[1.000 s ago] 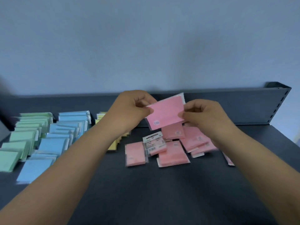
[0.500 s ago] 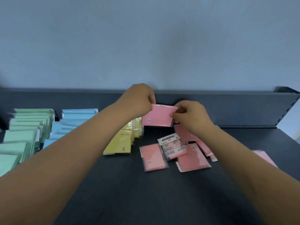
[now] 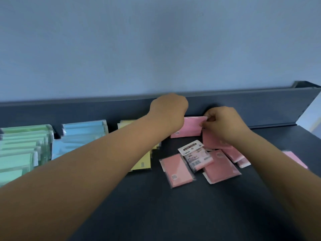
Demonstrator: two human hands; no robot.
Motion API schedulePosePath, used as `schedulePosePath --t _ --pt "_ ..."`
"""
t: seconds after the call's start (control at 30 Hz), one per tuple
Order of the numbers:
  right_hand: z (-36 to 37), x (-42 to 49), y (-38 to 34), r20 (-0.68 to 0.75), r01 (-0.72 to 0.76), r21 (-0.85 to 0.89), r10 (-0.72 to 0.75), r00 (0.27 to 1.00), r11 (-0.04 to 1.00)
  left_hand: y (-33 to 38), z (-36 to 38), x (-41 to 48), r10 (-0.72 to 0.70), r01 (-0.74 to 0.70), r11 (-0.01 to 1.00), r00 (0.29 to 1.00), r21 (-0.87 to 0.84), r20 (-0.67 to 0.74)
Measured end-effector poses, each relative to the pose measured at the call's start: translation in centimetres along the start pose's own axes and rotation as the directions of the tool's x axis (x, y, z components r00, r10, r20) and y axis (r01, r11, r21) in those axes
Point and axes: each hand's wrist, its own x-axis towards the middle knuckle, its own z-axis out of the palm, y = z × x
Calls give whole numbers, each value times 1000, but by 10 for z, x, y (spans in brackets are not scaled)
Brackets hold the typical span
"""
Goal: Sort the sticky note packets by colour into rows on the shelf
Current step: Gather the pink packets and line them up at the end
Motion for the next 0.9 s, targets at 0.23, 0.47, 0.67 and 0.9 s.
schedulePosePath --t 0.23,0.47,0.67,0.9 --pt "-12 4 13 8 -19 -29 19 1000 999 28 2 -2 -95 95 995 995 -34 -4" --pt "0 6 12 47 -175 167 169 984 970 40 6 -3 -305 305 952 952 22 7" --pt "-4 11 12 131 -201 181 179 975 963 36 18 -1 -386 383 922 921 -55 -60" --pt "-10 13 8 175 -201 171 171 970 965 34 27 -2 -470 460 883 871 -96 -142"
